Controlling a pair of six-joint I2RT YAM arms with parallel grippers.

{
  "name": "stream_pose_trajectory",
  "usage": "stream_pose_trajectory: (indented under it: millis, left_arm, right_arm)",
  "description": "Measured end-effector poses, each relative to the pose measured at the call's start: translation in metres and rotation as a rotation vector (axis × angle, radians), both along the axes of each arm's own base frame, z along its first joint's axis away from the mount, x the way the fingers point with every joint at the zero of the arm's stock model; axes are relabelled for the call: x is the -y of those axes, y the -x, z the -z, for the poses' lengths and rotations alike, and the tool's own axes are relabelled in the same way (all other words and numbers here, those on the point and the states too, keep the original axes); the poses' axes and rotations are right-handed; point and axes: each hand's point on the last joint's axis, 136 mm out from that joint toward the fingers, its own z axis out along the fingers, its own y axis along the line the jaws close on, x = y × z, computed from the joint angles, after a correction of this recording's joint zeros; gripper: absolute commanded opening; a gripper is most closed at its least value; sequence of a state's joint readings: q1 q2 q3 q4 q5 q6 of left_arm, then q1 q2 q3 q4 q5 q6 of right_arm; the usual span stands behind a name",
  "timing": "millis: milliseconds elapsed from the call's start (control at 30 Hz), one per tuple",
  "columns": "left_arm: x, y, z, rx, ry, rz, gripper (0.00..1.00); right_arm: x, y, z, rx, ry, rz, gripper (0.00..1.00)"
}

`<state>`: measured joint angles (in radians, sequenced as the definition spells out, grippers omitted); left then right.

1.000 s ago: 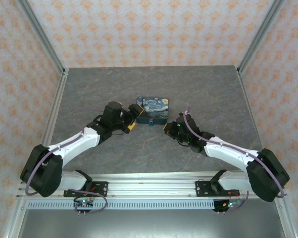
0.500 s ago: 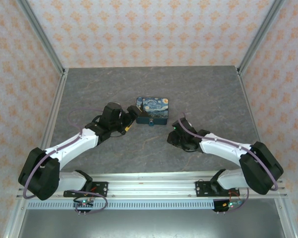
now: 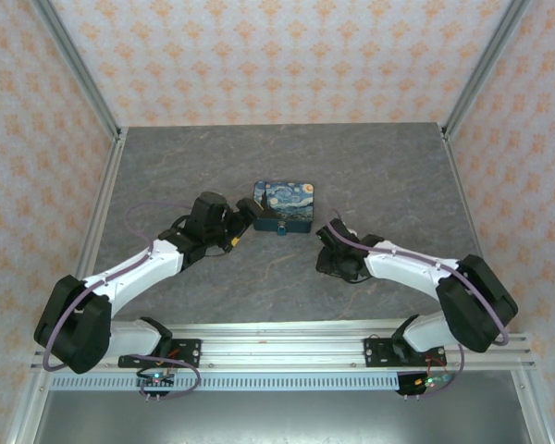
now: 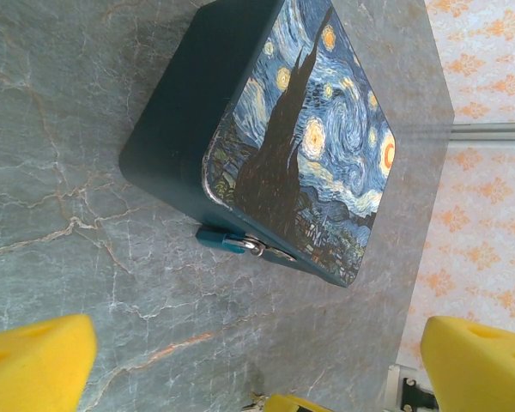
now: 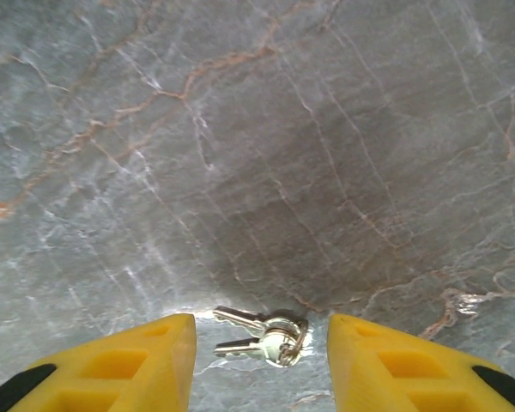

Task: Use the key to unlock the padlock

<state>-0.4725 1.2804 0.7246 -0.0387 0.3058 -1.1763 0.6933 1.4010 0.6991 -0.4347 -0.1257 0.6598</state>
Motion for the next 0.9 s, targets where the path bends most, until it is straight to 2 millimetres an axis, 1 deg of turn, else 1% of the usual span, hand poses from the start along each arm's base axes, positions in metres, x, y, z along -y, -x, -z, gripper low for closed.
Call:
stream_pose_trajectory:
  millis: [233,500,900]
  left_arm:
    - [0.0,0.0,0.0,-0.002,-0.001,0.0,0.98]
    - [0.0,0.0,0.0,-0.002,-0.002,-0.001,0.98]
    - [-0.001,0.0,0.0,-0.001,-0.003,-0.003,0.99]
  right_arm:
    - [-0.007,-0.002,0.007,-0.023,0.042,-0.025,0.44]
    - [-0.014,-0.004,0.009,-0.027,0.118,-0.068,0.42]
    - [-0.007,0.003,0.013,-0.037,0.181,-0.09,0.42]
